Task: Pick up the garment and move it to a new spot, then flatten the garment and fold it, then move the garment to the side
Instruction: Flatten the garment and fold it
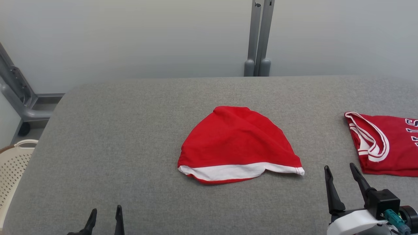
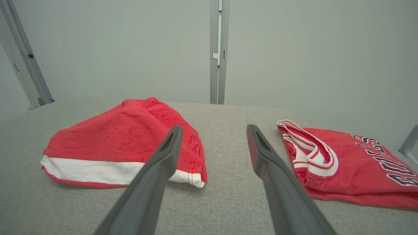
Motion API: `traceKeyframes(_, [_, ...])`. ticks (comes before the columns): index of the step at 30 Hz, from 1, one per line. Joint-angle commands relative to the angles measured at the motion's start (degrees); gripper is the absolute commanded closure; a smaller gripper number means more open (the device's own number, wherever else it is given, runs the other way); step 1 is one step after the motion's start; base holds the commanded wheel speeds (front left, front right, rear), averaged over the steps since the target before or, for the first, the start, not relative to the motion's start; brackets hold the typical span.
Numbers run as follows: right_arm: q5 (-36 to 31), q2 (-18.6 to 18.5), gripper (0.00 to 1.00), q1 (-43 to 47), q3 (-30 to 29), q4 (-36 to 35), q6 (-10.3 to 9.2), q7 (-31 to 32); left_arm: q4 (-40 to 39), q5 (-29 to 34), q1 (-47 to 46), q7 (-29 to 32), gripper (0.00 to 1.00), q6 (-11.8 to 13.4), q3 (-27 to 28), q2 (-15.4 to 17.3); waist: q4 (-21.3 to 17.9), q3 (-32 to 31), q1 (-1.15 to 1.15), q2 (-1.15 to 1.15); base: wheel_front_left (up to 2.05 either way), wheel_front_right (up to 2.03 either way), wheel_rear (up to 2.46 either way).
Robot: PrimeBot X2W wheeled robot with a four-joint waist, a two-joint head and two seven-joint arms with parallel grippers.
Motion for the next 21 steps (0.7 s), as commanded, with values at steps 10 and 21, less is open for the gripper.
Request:
traceKeyframes(10, [-0.03,-0.14,0.0,-0.2,0.64,3.33,-0.05,-0.13,4.11,0.19,-2.49,-0.02,0.0,-1.61,0.35,-0.34,-0.96,0.79,0.0,0.0,0.0,0.0,0.0])
traceKeyframes(21, [0.38,-0.14,0.0,-1.1,1.39,3.53,-0.05,-0.14,4.02,0.85,-2.71,-0.02,0.0,-2.17,0.83,-0.8,-1.69,1.31,0.0,0.0,0.0,0.0,0.0])
